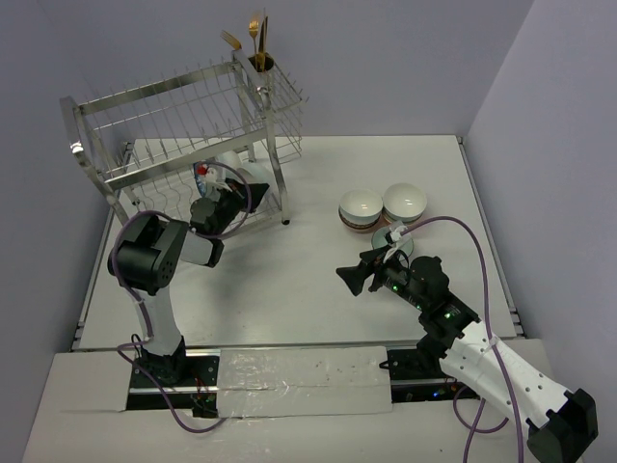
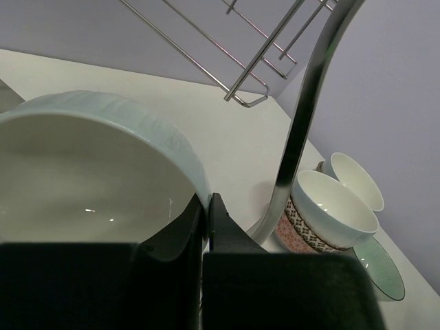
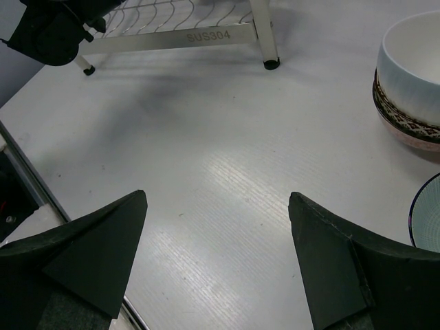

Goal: Load the bowls into the dish rack
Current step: Insert the bowl into the dish rack.

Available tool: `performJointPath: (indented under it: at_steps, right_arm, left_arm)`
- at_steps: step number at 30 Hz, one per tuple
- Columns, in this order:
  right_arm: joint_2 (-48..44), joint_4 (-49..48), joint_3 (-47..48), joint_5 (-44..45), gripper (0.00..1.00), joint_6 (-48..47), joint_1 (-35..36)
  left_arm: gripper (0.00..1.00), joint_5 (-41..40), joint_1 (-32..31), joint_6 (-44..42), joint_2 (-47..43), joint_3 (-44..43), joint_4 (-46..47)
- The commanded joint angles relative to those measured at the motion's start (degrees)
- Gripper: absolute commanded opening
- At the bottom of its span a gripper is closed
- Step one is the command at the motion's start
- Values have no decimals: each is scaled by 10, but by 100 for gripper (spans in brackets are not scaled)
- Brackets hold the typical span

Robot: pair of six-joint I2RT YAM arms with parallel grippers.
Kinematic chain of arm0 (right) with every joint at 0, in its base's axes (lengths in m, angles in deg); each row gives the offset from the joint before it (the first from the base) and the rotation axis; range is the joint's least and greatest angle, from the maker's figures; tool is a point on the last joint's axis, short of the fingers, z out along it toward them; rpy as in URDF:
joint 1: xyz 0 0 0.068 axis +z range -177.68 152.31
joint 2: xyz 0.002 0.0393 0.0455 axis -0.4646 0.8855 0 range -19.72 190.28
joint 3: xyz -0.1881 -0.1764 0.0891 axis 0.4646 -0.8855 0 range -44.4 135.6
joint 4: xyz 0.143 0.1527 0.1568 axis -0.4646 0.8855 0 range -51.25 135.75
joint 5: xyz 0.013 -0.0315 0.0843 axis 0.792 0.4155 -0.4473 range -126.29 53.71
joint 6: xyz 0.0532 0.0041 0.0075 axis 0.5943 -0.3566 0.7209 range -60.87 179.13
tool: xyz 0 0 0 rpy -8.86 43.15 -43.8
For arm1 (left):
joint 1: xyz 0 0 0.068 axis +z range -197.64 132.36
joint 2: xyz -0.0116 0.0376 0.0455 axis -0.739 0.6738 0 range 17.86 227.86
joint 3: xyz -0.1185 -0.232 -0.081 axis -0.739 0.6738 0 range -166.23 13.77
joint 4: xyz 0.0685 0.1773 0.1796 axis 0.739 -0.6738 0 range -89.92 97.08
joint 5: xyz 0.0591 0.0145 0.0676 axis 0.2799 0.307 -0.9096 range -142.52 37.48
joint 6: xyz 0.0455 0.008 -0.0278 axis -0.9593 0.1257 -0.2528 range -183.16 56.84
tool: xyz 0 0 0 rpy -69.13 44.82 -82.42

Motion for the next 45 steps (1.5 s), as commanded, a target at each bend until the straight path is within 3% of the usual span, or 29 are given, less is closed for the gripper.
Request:
performJointPath:
  at_steps: [1,21,38,45]
  right_arm:
    - [-4,-13,21,1,91,-7,4]
    - [-4,-17,21,-2,91,-8,5]
    - [-4,-19,21,-6,91,-8,7]
    - [2,-18,21,-5,91,-9,9]
  left_arm:
    - [0,9,-16,-1,27,11,291]
    - [5,6,-35,6,52,34,291]
    - [0,19,-41,20,58,61,291]
    - [0,79,-40,2,52,41,291]
